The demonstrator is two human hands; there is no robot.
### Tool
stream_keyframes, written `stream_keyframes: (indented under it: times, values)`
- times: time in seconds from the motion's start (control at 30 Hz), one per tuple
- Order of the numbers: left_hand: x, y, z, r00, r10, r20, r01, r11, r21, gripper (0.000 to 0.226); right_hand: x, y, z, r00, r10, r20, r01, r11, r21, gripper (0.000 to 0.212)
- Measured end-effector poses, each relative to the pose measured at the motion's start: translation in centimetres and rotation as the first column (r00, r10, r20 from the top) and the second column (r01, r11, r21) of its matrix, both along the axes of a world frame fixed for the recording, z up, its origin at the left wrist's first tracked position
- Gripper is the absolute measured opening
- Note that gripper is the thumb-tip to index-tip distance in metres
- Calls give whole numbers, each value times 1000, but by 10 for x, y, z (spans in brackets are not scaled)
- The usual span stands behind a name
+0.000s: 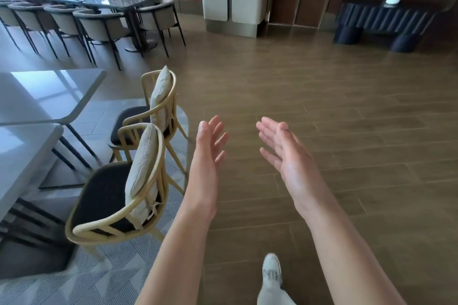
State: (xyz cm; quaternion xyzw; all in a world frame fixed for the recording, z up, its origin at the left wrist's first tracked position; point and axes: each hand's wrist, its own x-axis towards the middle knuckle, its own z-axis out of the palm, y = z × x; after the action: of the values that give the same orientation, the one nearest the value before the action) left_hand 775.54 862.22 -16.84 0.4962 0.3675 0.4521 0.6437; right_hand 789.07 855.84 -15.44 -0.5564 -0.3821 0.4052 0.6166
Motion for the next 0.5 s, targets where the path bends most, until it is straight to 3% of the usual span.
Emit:
stream_keyframes:
  times: [0.1,0.27,0.4,0.5]
  values:
    - [22,54,-10,999,40,-11,-40,999,-9,66,26,56,-11,1000,10,-27,-10,1000,3,71]
    - [70,143,-2,992,119,-40,-119,993,10,59,77,156,-14,995,85,-43,-85,996,4,69]
    - [93,215,11,974,224,-15,-224,974,26,72,108,246,5,979,200,-33,-199,979,36,69]
    - [88,258,13,939,344,-22,-344,939,12,65,105,311,9,948,317,-22,-317,948,24,70]
